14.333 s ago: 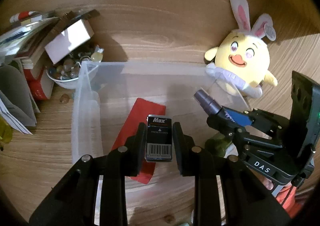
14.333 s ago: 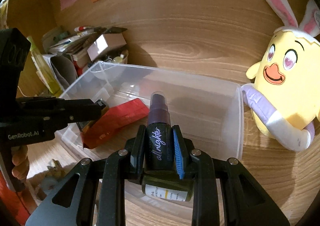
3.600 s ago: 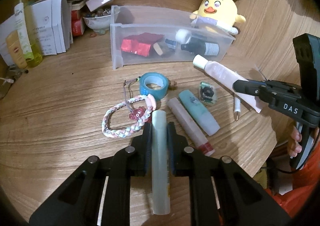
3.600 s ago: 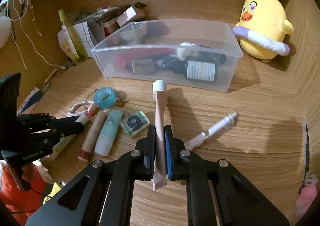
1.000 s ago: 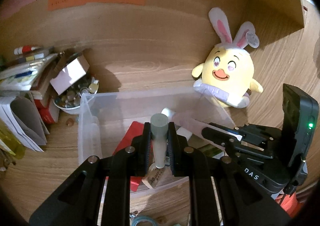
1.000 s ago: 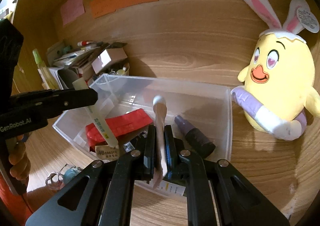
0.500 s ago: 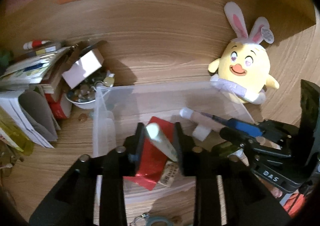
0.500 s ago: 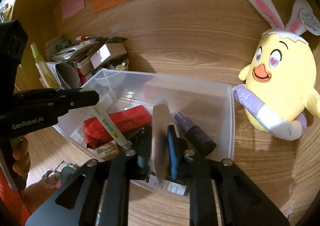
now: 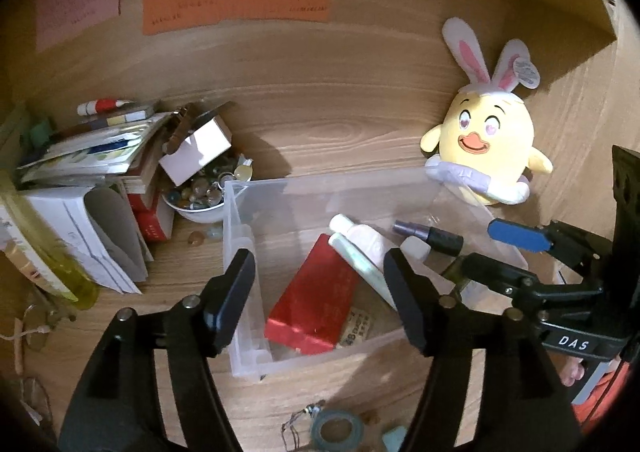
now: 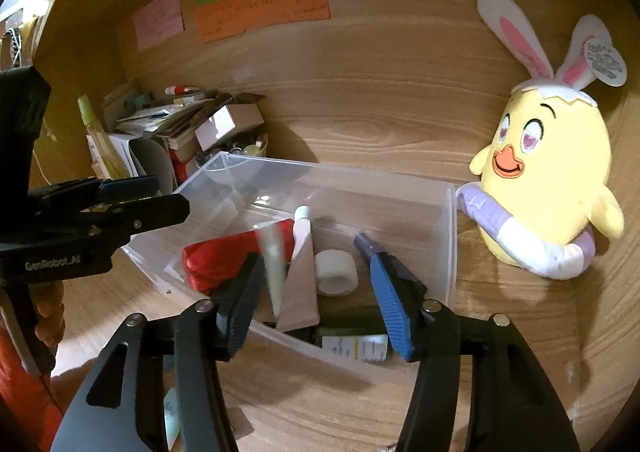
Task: Organize objects
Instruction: 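Carry both tubes over the bin, lower them in and open both tools, then grasp the blue tape roll with the left tool while the right tool grasps the white pen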
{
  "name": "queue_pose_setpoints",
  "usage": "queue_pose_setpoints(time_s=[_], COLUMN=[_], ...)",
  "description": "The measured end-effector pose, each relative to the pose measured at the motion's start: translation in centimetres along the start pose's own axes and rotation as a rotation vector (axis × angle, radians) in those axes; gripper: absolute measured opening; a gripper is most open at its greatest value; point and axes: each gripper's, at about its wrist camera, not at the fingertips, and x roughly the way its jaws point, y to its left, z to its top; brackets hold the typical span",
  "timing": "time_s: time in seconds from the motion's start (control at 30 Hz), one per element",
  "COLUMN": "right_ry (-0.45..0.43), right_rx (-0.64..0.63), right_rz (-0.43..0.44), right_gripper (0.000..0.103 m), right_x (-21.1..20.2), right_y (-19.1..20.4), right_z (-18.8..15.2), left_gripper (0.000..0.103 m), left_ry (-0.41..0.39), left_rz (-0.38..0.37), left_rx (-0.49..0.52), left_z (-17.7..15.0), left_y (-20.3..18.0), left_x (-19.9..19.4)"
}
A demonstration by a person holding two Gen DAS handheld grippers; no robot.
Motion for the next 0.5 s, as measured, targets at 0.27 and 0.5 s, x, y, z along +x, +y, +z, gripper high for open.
queue_pose_setpoints(time_s=[0.27, 0.5], right_ry=[-0.013, 0.016], right_rx=[0.023, 0.082], right_rz=[-0.036, -0.046], right_gripper=[0.064, 0.067], right_x=[-2.3, -3.3], right_y=[0.2, -0.1], right_z=[-1.6, -4.2], left_gripper=[0.081, 0.084], left_ry=[-0.013, 0.022], left_rz=[0.018, 0.034], left_rx=[0.008, 0.003], left_z=[-1.9, -4.3], left_y=[0.3, 1.2], left_x=[-2.2, -2.9])
